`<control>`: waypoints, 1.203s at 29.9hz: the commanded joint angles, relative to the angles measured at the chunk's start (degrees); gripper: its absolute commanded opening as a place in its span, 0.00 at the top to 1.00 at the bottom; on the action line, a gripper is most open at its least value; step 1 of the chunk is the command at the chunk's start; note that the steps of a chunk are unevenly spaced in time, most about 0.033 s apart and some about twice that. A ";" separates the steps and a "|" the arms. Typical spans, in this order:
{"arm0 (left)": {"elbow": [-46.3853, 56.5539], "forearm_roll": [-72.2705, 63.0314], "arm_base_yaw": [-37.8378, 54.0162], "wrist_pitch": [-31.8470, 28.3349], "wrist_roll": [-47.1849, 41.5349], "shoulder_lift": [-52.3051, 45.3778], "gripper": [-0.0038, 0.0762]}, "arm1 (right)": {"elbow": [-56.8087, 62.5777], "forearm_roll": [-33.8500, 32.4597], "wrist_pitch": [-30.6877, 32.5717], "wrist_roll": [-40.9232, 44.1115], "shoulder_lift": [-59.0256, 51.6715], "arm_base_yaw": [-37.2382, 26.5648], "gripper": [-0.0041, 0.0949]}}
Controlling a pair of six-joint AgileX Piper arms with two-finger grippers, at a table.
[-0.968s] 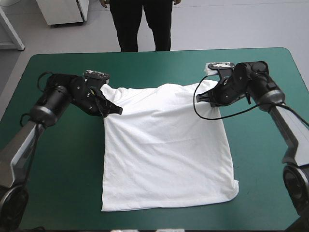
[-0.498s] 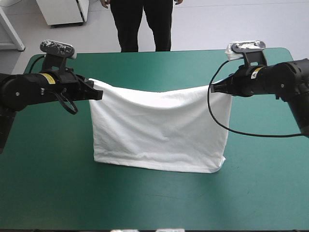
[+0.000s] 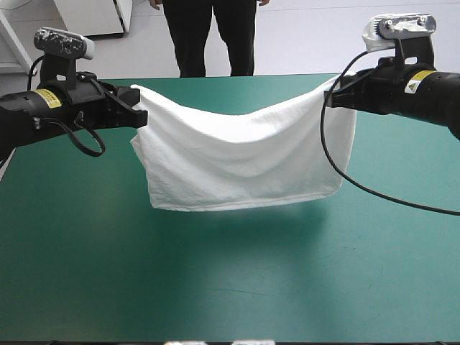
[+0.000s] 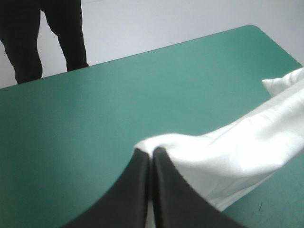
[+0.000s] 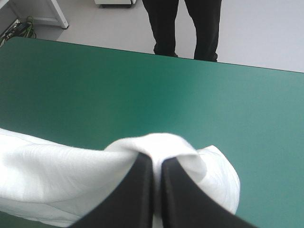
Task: Fold the cloth
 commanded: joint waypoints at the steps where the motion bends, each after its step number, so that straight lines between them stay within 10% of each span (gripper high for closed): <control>1: -1.82 -1.53 -0.33 -7.25 -0.52 1.06 0.96 | -1.94 0.45 -7.24 -0.40 -0.21 -0.02 0.97; 13: -12.66 -1.11 1.30 -18.61 -0.52 16.82 0.96 | -13.95 0.29 -14.95 -2.58 17.04 -1.38 0.97; 21: -31.53 -4.99 3.84 -17.84 -0.36 31.05 0.96 | -34.31 12.15 -14.84 -5.23 32.26 -9.07 0.97; 36: -23.55 -7.91 3.84 -3.90 -0.20 34.14 0.96 | -13.81 10.72 -8.25 -7.52 29.35 -10.83 0.97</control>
